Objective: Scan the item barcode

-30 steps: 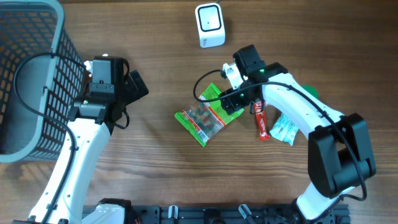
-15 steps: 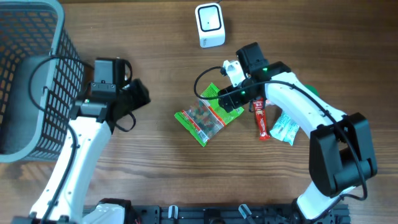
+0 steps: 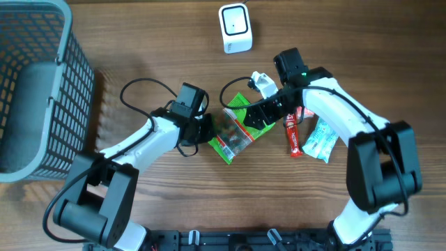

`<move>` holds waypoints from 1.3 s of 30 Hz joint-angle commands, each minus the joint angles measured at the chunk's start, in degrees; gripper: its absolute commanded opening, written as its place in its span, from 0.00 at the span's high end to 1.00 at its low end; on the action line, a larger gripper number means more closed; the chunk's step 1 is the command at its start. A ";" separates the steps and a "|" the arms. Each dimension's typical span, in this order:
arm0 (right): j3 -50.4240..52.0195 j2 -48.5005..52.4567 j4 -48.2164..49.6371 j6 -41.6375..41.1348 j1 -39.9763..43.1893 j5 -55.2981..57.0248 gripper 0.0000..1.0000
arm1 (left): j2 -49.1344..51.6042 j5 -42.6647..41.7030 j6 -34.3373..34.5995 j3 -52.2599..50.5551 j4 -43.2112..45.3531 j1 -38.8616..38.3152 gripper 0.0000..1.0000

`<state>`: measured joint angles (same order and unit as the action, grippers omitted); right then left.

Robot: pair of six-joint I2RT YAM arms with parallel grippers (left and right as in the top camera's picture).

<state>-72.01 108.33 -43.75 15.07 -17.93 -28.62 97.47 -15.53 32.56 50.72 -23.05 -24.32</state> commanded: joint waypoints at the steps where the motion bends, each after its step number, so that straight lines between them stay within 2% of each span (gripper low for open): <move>1: 0.46 4.76 0.20 1.38 0.98 -5.75 0.23 | 2.75 -0.09 1.38 -0.37 1.05 -0.33 0.96; 6: 0.46 8.61 0.61 1.38 0.98 -6.38 0.25 | 5.33 -0.09 1.38 -0.37 2.01 -0.35 0.96; 8: 0.31 8.68 0.52 1.40 1.01 -7.63 0.32 | 6.19 -0.09 1.36 -0.37 2.34 -0.33 0.96; 11: -2.14 6.95 -2.71 1.46 1.01 -8.98 0.35 | 6.36 -0.07 1.33 -0.37 2.36 -0.33 0.96; 15: -6.34 2.05 -6.23 1.46 1.01 -8.35 0.32 | 6.36 -0.07 1.36 -0.37 3.21 -0.33 0.96; 20: -6.34 0.96 -2.54 1.25 1.16 -1.27 0.27 | 6.36 0.13 1.33 -0.37 3.15 -0.33 0.96; 26: -6.25 3.34 2.23 1.20 1.20 0.76 0.27 | 6.38 0.13 1.33 -0.37 3.15 -0.33 0.96; 33: -6.25 8.35 2.54 1.18 1.18 0.66 0.28 | 6.38 0.55 1.36 -0.37 3.17 -0.33 0.96; 39: -3.69 11.34 0.87 1.42 1.14 -7.45 0.29 | 6.43 1.07 1.36 -0.37 3.43 -0.33 0.96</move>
<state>-77.71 118.10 -43.22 15.57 -16.86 -30.13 100.84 -17.47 33.36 51.51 -19.40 -24.32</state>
